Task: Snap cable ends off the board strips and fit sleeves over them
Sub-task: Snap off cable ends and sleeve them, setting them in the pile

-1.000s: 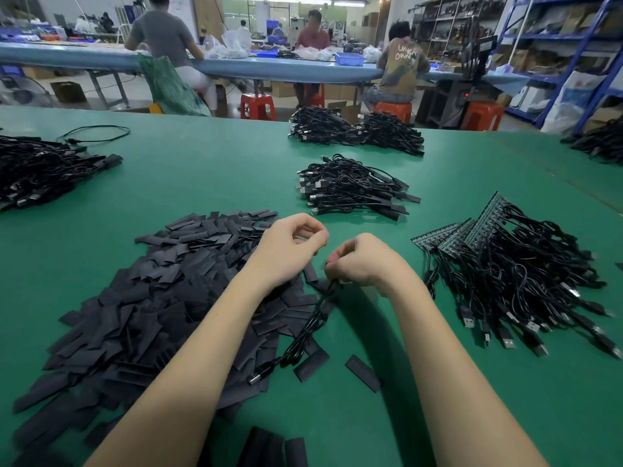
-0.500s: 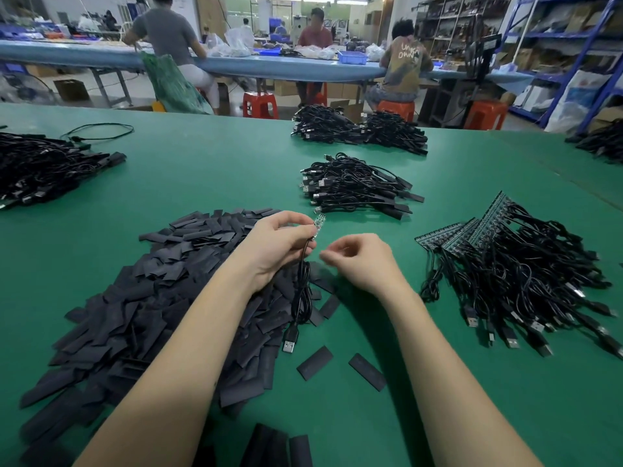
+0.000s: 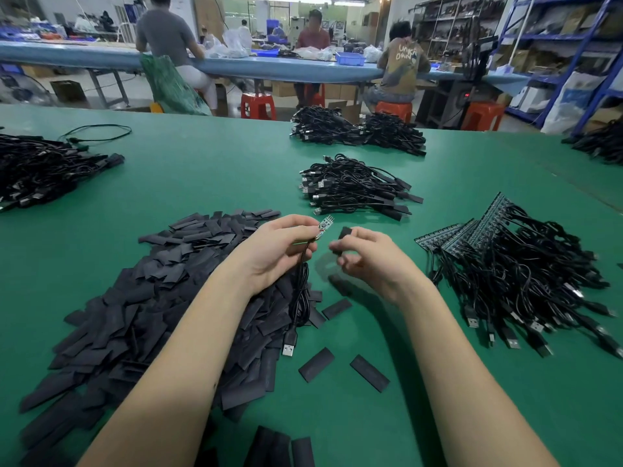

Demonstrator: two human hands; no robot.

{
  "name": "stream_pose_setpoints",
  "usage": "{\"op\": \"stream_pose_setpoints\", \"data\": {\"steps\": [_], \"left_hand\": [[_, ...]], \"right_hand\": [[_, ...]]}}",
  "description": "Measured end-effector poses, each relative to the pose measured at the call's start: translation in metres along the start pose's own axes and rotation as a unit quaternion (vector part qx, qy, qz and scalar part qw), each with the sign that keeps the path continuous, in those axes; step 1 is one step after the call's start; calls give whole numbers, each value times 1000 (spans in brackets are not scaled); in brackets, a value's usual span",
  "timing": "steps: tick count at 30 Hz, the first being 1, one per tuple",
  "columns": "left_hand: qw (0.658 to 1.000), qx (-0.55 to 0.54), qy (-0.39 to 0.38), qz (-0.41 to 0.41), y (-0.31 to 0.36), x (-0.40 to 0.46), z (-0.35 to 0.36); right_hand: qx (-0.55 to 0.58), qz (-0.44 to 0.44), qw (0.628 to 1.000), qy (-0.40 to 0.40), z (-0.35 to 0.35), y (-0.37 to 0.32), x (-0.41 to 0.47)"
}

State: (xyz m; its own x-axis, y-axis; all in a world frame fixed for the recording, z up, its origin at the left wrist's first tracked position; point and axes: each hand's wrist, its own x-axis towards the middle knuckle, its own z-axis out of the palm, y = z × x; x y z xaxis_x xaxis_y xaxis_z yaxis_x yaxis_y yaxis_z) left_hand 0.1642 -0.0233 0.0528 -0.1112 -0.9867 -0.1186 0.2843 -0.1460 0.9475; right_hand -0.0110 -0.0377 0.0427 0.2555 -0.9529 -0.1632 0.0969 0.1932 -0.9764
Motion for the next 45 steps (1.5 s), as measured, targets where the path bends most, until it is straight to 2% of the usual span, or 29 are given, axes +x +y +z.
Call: {"op": "stream_pose_setpoints", "data": {"steps": [3,5,14,21,33,40,45], "left_hand": [[999,-21,-26,-12,1,-2,2],[999,-32,-37,-18,2,-3,3],[996,-43,-71,-38,3,-7,4],[996,-37,-76,-38,2,-7,7],[995,-27,-92,-41,2,-8,5],[992,10,-121,-22,4,-11,2],[992,13,-124,-10,3,-12,1]], "right_hand": [[168,-19,985,-43,-8,-1,-1],[225,-35,973,-49,-10,-2,-3],[283,-90,955,-13,-5,-3,-3],[298,-95,950,-11,-4,-5,-5],[251,-106,962,-19,-5,-4,-7],[198,-61,976,-71,-17,-7,-12],[157,-81,980,-92,-19,-9,-14]]}}
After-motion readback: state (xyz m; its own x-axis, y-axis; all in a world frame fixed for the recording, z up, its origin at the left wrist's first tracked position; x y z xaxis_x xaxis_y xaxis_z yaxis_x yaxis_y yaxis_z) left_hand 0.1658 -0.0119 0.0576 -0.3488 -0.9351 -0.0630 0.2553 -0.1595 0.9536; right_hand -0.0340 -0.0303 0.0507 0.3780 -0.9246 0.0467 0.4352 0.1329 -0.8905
